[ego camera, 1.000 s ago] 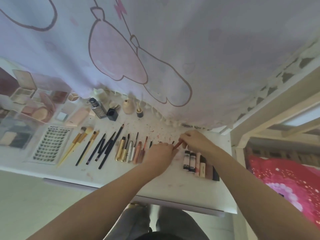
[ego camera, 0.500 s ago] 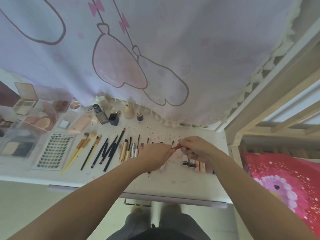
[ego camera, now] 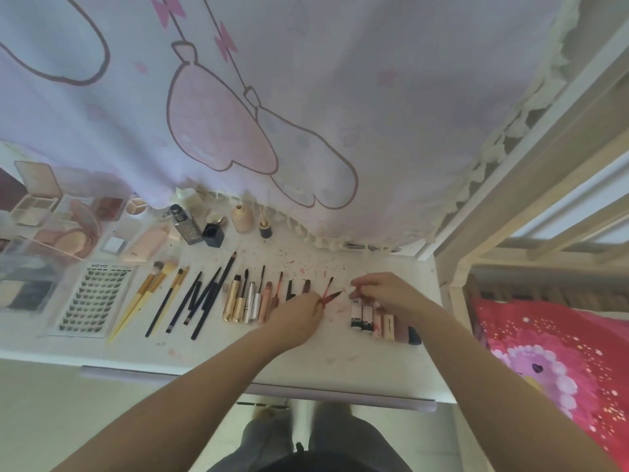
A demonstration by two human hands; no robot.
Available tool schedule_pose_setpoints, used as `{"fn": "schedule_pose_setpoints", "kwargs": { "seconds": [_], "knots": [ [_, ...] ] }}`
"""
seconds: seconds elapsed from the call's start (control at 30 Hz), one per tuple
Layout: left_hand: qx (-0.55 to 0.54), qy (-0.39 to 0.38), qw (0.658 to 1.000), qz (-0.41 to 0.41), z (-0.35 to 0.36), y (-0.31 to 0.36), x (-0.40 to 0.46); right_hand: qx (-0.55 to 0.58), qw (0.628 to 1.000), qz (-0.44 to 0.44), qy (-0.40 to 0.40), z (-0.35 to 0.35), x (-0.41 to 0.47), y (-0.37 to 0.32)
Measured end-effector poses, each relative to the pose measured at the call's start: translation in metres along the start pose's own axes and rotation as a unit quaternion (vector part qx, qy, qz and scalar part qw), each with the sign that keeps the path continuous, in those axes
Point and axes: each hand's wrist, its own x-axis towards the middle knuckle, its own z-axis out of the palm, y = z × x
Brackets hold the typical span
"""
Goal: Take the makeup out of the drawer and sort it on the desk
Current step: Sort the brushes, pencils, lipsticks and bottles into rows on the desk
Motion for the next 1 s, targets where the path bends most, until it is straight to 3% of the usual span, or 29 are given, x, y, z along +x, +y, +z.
{"fn": "schedule_pose_setpoints", "kwargs": {
  "seconds": [0.13, 0.23, 0.4, 0.7, 0.87, 1.0],
  "knots": [
    [-0.043, 0.048, 0.996, -0.054, 0.014, 0.020, 0.026, -0.039, 0.997, 0.004, 0.063, 0.009, 0.012, 0.007],
    [0.003, 0.059, 0.995, -0.084, 0.022, 0.028, 0.034, -0.113, 0.990, -0.024, 0.081, 0.013, 0.019, 0.010],
    [0.165, 0.084, 0.980, -0.069, 0.033, 0.024, 0.046, -0.231, 0.970, -0.035, 0.067, 0.024, 0.030, 0.012],
    [0.198, 0.101, 0.973, -0.056, 0.027, 0.006, 0.041, -0.364, 0.931, -0.012, 0.032, 0.054, 0.046, -0.005],
    [0.174, 0.136, 0.974, -0.048, 0.022, -0.005, 0.035, -0.309, 0.949, -0.035, 0.041, 0.062, 0.053, -0.011],
    [0.178, 0.165, 0.970, 0.005, 0.030, 0.005, 0.030, -0.294, 0.953, -0.039, 0.067, 0.029, 0.056, -0.010]
  ]
}}
